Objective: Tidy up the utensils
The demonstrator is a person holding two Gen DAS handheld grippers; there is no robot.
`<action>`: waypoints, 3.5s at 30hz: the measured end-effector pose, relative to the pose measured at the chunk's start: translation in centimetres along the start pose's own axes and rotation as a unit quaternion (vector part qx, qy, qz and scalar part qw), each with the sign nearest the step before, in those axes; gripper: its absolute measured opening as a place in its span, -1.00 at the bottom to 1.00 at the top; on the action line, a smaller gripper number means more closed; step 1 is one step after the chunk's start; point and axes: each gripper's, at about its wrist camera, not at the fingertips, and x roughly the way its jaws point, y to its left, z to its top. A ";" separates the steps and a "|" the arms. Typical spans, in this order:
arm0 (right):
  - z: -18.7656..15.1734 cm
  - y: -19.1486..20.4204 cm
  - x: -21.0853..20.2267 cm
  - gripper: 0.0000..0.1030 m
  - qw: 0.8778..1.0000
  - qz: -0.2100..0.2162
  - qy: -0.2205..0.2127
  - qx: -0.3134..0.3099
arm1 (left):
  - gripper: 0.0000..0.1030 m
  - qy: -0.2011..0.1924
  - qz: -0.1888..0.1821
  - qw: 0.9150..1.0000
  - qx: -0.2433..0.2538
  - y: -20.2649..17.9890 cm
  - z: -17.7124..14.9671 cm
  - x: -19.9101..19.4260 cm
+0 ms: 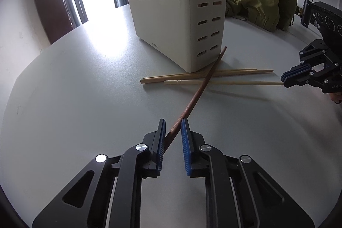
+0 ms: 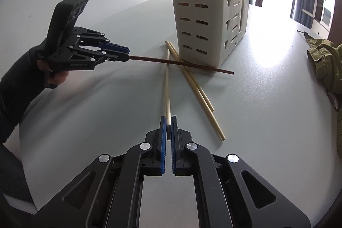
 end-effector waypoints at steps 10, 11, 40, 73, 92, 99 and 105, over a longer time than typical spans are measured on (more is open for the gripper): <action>0.9 -0.5 -2.6 -0.92 1.000 -0.004 -0.026 0.005 | -0.94 -0.006 0.009 1.000 0.006 -0.9 0.4 -1.0; 0.8 -0.5 -2.5 -0.91 1.000 -0.005 -0.023 0.005 | -0.88 -0.004 0.014 1.000 0.008 -1.0 0.4 -0.8; -0.8 -2.8 -1.5 -0.91 0.998 0.033 -0.016 0.048 | 0.35 0.017 0.003 0.978 -0.210 11.5 4.3 7.2; -1.9 -4.4 -2.6 -0.91 0.996 0.053 -0.042 0.058 | -0.88 0.151 0.067 0.890 -0.425 9.1 8.5 10.2; -1.8 -5.0 -4.9 -0.91 0.991 0.070 -0.093 0.071 | -0.88 0.031 -0.004 0.916 -0.400 7.0 9.6 -0.5; -1.2 -4.1 -7.0 -0.92 0.987 0.073 -0.128 0.064 | -1.00 -0.025 -0.016 0.930 -0.365 5.0 11.6 -5.5; -1.3 -4.1 -7.9 -0.92 0.987 0.063 -0.131 0.065 | -1.00 -0.035 -0.020 0.941 -0.337 4.1 11.7 -6.6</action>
